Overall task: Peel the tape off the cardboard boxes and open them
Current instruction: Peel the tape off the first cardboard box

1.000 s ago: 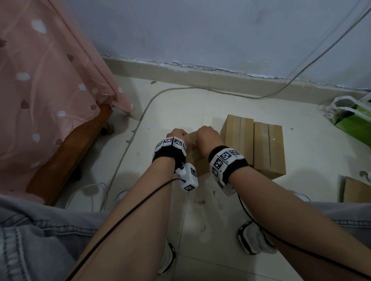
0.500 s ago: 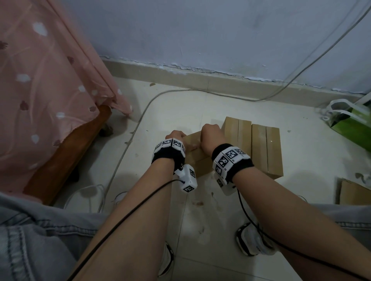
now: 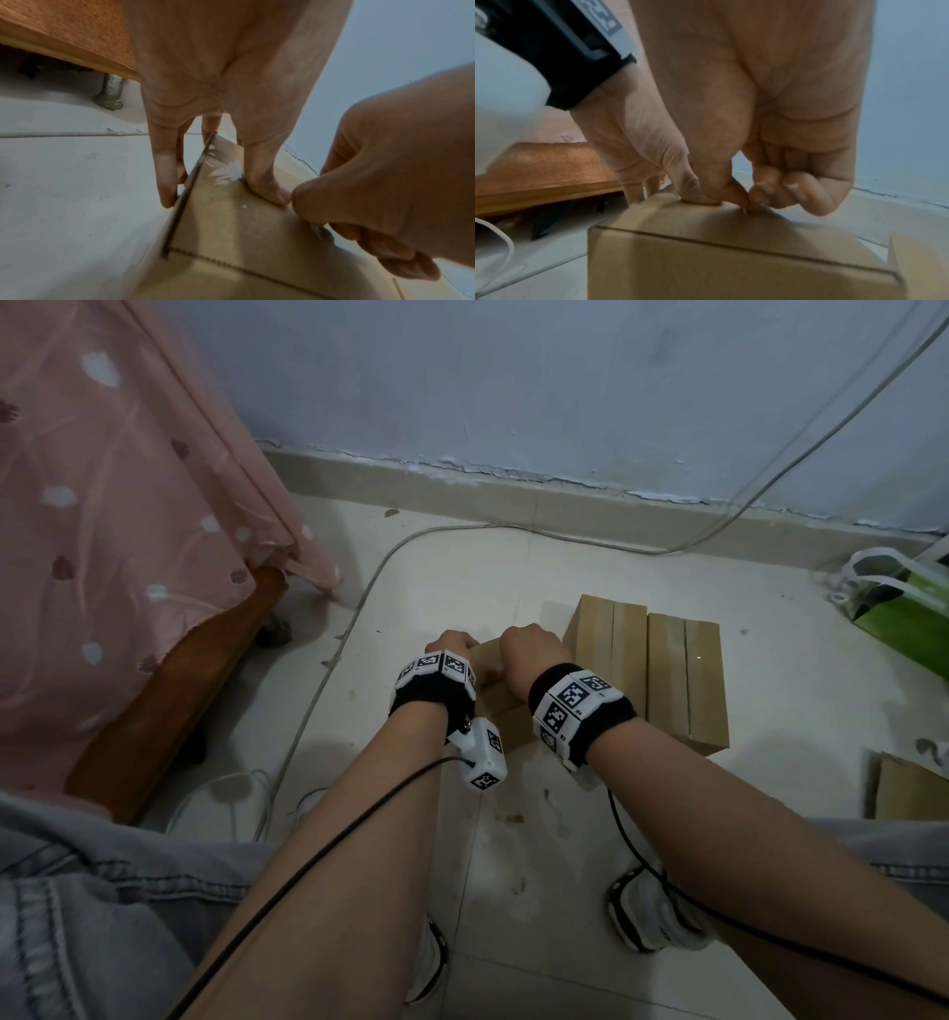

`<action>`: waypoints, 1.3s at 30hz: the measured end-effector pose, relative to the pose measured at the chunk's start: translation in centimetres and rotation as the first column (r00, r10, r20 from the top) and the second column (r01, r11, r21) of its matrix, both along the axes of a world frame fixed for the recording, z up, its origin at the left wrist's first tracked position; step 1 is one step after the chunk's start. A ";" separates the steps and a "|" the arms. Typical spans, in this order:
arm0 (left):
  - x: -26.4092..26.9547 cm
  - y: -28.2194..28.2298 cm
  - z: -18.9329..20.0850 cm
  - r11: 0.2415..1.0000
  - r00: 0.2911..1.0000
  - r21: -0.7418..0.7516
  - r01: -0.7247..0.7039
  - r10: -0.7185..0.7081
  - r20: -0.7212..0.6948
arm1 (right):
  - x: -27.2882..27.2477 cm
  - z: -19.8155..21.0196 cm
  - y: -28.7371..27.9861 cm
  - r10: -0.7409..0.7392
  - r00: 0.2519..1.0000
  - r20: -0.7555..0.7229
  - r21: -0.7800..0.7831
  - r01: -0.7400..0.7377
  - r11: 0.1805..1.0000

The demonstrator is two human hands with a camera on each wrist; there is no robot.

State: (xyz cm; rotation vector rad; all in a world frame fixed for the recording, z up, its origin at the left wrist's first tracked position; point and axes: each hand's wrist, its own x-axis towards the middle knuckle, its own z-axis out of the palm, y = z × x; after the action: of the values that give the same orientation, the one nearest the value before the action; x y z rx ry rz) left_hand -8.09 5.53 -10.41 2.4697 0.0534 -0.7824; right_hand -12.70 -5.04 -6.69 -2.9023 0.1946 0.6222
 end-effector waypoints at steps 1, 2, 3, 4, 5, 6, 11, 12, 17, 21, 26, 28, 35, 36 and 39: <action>0.0 0.0 0.0 1.000 1.000 0.002 0.009 -0.009 -0.004 | 0.1 -0.4 0.0 0.013 1.000 0.003 0.002 -0.013 1.000; -0.1 0.0 0.0 1.000 1.000 0.005 0.014 -0.014 -0.007 | 0.1 -0.5 0.0 0.020 1.000 -0.013 0.007 -0.020 1.000; -0.1 0.0 -0.1 1.000 1.000 0.004 0.010 -0.010 -0.001 | 0.2 -0.7 0.0 0.028 1.000 -0.005 0.019 -0.028 0.999; -0.2 0.1 0.0 1.000 1.000 0.004 0.002 -0.002 0.009 | 0.2 -0.9 0.0 0.020 1.000 -0.001 0.030 -0.020 0.999; -0.2 0.1 0.1 1.000 1.000 -0.006 -0.001 0.001 0.022 | 0.3 -1.3 -0.2 0.005 1.000 0.011 0.045 -0.006 0.999; -0.1 0.0 0.0 1.000 1.000 -0.016 -0.003 0.004 0.022 | 0.3 -1.4 -0.3 -0.012 1.000 0.010 0.056 0.011 0.998; -0.5 0.2 0.1 0.999 0.999 -0.045 -0.020 0.022 0.039 | 0.3 -0.9 -1.4 -0.078 0.997 -0.009 0.130 0.079 0.988; -0.7 0.2 0.1 0.999 0.998 -0.043 -0.022 0.025 0.049 | 0.3 -0.5 -1.7 -0.100 0.995 -0.022 0.152 0.102 0.983; -0.8 0.1 0.2 0.999 0.999 -0.027 -0.037 0.037 0.021 | 0.1 0.5 -2.5 -0.097 0.994 -0.041 0.153 0.102 0.983; -1.1 -0.1 0.3 0.998 0.998 0.004 -0.059 0.059 0.027 | 0.1 0.5 -1.8 -0.081 0.996 -0.047 0.127 0.086 0.988; -1.2 -0.2 0.7 0.998 0.998 -0.014 -0.058 0.059 0.025 | 0.6 0.8 -1.9 -0.073 0.993 -0.090 0.121 0.083 0.989; -1.1 0.0 0.7 0.999 0.999 -0.027 -0.045 0.046 0.019 | 0.8 0.5 -2.1 -0.057 0.992 -0.113 0.140 0.073 0.987; -1.1 0.3 0.6 0.998 0.999 -0.059 -0.034 0.035 0.011 | 0.7 0.3 -4.0 -0.109 0.987 -0.114 0.218 0.132 0.967; -1.1 0.3 0.7 0.997 0.999 -0.063 -0.037 0.037 0.009 | 0.7 0.4 -4.2 -0.119 0.986 -0.117 0.234 0.144 0.962; -1.2 0.3 0.8 0.997 0.999 -0.065 -0.031 0.033 0.020 | 1.1 0.3 -4.5 -0.178 0.979 -0.098 0.280 0.199 0.939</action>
State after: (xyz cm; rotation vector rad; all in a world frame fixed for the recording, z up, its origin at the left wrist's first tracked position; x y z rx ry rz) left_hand -9.24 5.82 -9.61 2.4101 0.0592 -0.7330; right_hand -11.58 -9.58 -6.42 -2.5462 0.3555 0.6603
